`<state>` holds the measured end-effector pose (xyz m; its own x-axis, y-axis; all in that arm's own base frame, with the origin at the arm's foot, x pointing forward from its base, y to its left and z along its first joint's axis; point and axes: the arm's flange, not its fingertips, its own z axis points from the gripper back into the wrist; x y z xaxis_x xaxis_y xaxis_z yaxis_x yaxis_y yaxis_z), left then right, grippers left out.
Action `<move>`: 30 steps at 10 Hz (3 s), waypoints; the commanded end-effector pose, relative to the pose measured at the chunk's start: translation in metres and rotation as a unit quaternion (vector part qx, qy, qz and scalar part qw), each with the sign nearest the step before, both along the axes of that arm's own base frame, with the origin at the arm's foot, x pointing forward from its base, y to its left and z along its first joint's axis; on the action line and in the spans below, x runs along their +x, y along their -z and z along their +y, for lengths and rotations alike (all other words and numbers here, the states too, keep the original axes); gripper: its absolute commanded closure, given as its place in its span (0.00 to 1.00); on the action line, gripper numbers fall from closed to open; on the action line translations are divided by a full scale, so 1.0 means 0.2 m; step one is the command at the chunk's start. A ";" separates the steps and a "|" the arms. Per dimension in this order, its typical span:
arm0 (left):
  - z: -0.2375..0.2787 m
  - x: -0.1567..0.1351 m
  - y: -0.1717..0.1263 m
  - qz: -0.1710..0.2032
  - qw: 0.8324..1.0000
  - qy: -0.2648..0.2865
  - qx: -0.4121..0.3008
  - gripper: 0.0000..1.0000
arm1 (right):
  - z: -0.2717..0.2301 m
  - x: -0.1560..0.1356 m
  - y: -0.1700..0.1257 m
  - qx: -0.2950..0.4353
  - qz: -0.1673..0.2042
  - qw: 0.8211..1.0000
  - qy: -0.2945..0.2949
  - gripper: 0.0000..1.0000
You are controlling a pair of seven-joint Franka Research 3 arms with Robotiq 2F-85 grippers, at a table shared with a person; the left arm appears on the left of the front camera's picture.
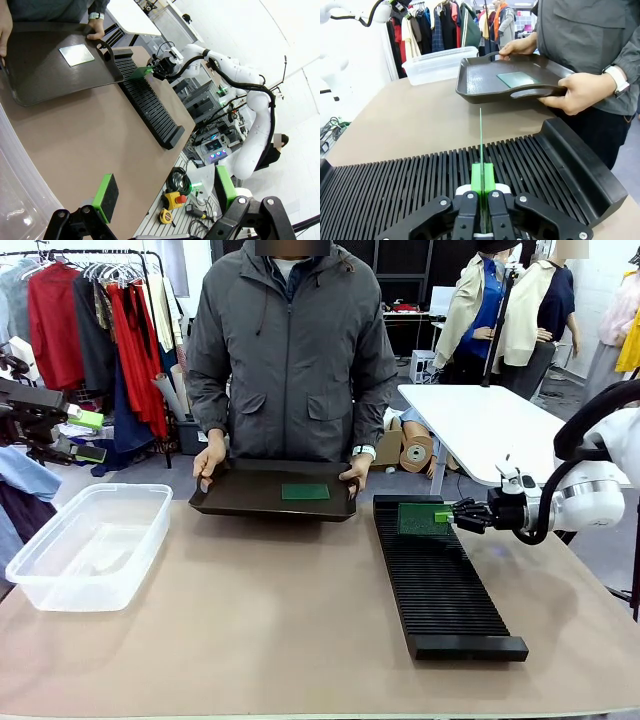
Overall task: Sort PCBs into racks and boxes based on the side picked up.
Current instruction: If the short side of the Blank PCB is picked up, insert it into the PCB Rack ; if the long side is picked up, place it in the Organizing box.
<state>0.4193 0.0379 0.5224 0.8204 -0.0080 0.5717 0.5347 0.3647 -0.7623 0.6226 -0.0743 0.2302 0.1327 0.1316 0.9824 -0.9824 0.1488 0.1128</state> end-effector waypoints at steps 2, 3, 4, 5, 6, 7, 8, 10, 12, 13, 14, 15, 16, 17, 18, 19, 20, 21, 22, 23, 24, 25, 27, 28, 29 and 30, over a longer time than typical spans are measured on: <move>0.00 -0.01 -0.01 0.005 1.000 0.002 -0.005 0.00 | 0.00 0.04 -0.01 0.000 0.017 1.000 -0.017 1.00; 0.00 -0.01 -0.01 0.005 1.000 0.002 -0.005 0.00 | 0.00 0.04 -0.01 0.000 0.017 1.000 -0.015 1.00; 0.00 -0.01 -0.01 0.005 1.000 0.002 -0.005 0.00 | 0.00 0.04 -0.01 -0.001 0.018 1.000 -0.016 1.00; 0.00 -0.01 -0.01 0.005 1.000 0.002 -0.005 0.00 | 0.00 0.05 0.00 -0.004 0.019 1.000 -0.019 1.00; 0.00 -0.01 -0.01 0.005 1.000 0.002 -0.005 0.00 | 0.00 0.05 0.00 -0.005 0.021 0.999 -0.024 1.00; 0.00 -0.01 -0.01 0.005 1.000 0.002 -0.005 0.00 | 0.00 0.05 0.00 -0.003 0.022 0.999 -0.025 1.00; 0.00 -0.01 -0.01 0.005 1.000 0.002 -0.005 0.00 | 0.00 0.05 0.00 0.002 0.022 0.999 -0.030 1.00; 0.00 -0.01 -0.01 0.005 1.000 0.002 -0.005 0.00 | 0.00 0.05 0.01 0.011 0.022 0.999 -0.031 1.00; 0.00 -0.01 -0.01 0.005 1.000 0.002 -0.005 0.00 | 0.00 0.05 0.02 0.008 0.022 0.999 -0.033 1.00; 0.00 -0.01 -0.01 0.005 1.000 0.002 -0.005 0.00 | 0.00 0.04 0.02 -0.001 0.022 0.999 -0.031 1.00; 0.00 -0.01 -0.01 0.005 1.000 0.002 -0.005 0.00 | -0.01 0.04 0.02 -0.006 0.018 0.999 -0.032 1.00; 0.00 -0.01 -0.01 0.005 1.000 0.002 -0.005 0.00 | -0.01 0.03 0.02 -0.013 0.017 0.999 -0.032 1.00; 0.00 -0.01 -0.01 0.005 1.000 0.002 -0.005 0.00 | -0.01 0.03 0.02 -0.018 0.015 0.999 -0.034 1.00; 0.00 -0.01 -0.01 0.005 1.000 0.002 -0.005 0.00 | -0.01 0.03 0.02 -0.024 0.014 0.999 -0.038 1.00; 0.00 -0.01 -0.01 0.005 1.000 0.002 -0.005 0.00 | -0.01 0.03 0.01 -0.032 0.013 0.999 -0.039 1.00; 0.00 -0.01 -0.01 0.005 1.000 0.002 -0.005 0.00 | -0.01 0.05 0.00 -0.037 0.010 0.998 -0.042 1.00; 0.00 -0.01 -0.01 0.005 1.000 0.002 -0.005 0.00 | -0.01 0.06 0.00 -0.041 0.009 0.998 -0.044 1.00; 0.00 -0.01 -0.01 0.005 1.000 0.002 -0.005 0.00 | -0.01 0.06 0.00 -0.044 0.010 0.998 -0.045 1.00; 0.00 -0.01 -0.01 0.005 1.000 0.002 -0.005 0.00 | 0.00 0.07 0.00 -0.045 0.010 0.998 -0.047 1.00; 0.00 -0.01 -0.01 0.005 1.000 0.002 -0.005 0.00 | -0.01 0.08 0.01 -0.046 0.010 0.998 -0.048 1.00; 0.00 -0.01 -0.01 0.005 1.000 0.002 -0.005 0.00 | -0.01 0.09 0.02 -0.044 0.010 0.998 -0.044 1.00; 0.00 -0.01 -0.01 0.005 1.000 0.002 -0.005 0.00 | -0.02 0.10 0.02 -0.040 0.006 0.998 -0.043 1.00; 0.00 -0.01 -0.01 0.005 1.000 0.002 -0.005 0.00 | -0.03 0.12 0.04 -0.039 0.007 0.998 -0.047 1.00; 0.00 -0.01 -0.01 0.005 1.000 0.002 -0.005 0.00 | -0.04 0.13 0.06 -0.038 0.007 0.998 -0.052 1.00; 0.00 -0.01 -0.01 0.005 1.000 0.002 -0.005 0.00 | -0.05 0.14 0.08 -0.028 0.008 0.998 -0.049 1.00; 0.00 -0.01 -0.01 0.005 1.000 0.002 -0.005 0.00 | -0.06 0.14 0.08 -0.024 0.007 0.999 -0.047 1.00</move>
<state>0.4193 0.0379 0.5224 0.8204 -0.0080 0.5717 0.5347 0.3647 -0.7623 0.6422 -0.0813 0.2228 0.1098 0.1662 0.9800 -0.9930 0.0609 0.1010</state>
